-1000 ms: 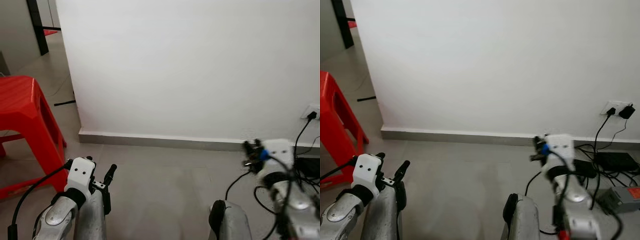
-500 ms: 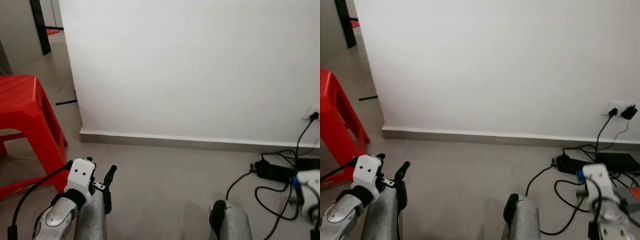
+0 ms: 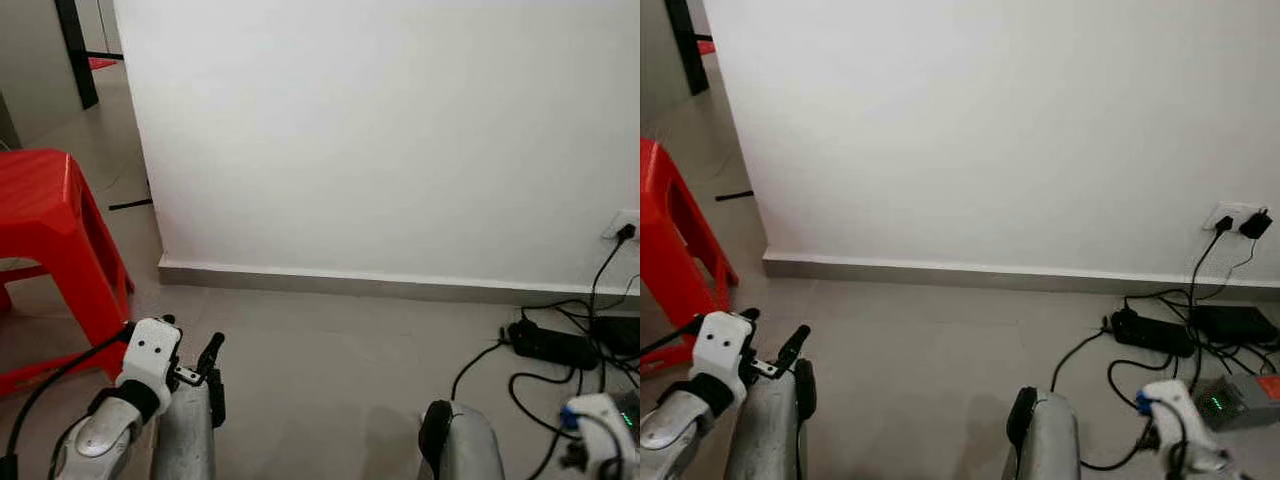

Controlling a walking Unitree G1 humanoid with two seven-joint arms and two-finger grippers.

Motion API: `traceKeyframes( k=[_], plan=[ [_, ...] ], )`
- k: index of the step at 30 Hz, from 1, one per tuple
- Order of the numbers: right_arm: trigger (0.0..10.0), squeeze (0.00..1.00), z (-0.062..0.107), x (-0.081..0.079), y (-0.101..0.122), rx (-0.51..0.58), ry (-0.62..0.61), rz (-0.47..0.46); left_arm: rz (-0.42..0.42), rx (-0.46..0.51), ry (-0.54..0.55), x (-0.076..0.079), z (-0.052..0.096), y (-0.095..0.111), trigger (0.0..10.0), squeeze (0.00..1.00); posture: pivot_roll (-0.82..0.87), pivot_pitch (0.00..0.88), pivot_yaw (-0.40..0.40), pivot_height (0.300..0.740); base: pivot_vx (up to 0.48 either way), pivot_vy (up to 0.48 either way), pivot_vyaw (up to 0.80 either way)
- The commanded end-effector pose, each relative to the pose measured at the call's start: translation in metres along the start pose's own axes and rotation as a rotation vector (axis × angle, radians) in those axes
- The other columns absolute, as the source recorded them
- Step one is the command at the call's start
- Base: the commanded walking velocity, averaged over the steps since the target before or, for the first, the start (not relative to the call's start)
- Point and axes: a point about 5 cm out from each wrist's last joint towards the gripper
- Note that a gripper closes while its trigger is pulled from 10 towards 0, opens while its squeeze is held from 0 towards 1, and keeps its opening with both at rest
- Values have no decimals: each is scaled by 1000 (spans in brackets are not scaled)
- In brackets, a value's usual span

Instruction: Building children table

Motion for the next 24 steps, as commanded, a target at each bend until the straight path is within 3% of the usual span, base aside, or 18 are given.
traceKeyframes(
  k=[1, 6, 12, 14, 15, 24],
  plan=[
    [10000, 0, -1, -1, -6, -23, 9, 32, -10, -14, -8, -3, 4, -1, 10000, 0, 91, 0, -89, 300, 0, 0, 0],
    [10000, 0, -4, -4, -27, -85, 30, 88, -34, -22, -19, -13, 12, 3, 10000, 0, 86, 0, -87, 300, 0, 0, 0],
    [10000, 0, -1, 3, -43, -128, 34, 110, -51, -28, -35, -18, 21, 8, 10000, 0, 72, 14, -100, 300, 0, 0, 0],
    [10000, 0, 0, 4, -47, -138, 43, 110, -56, -31, -41, -20, 23, 9, 10000, 0, 67, 43, -101, 300, 0, 0, 0],
    [10000, 0, 2, 1, -55, -140, 98, 97, -69, -38, -54, -26, 27, 13, 10000, 0, 52, 120, -105, 300, 0, 0, 0],
    [10000, 0, 6, -10, -59, -132, 267, 163, -102, -49, -101, -34, 32, 24, 10000, 0, 31, 230, -108, 300, 0, 0, 0]
  ],
)
Point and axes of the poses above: a point about 5 cm out from each wrist's last joint towards the gripper, its own z axis pointing back from the gripper into the wrist, its own y axis along the axis of the wrist's last joint, x = y × z, and after that the axes turned 7 degrees about -z, right-handed
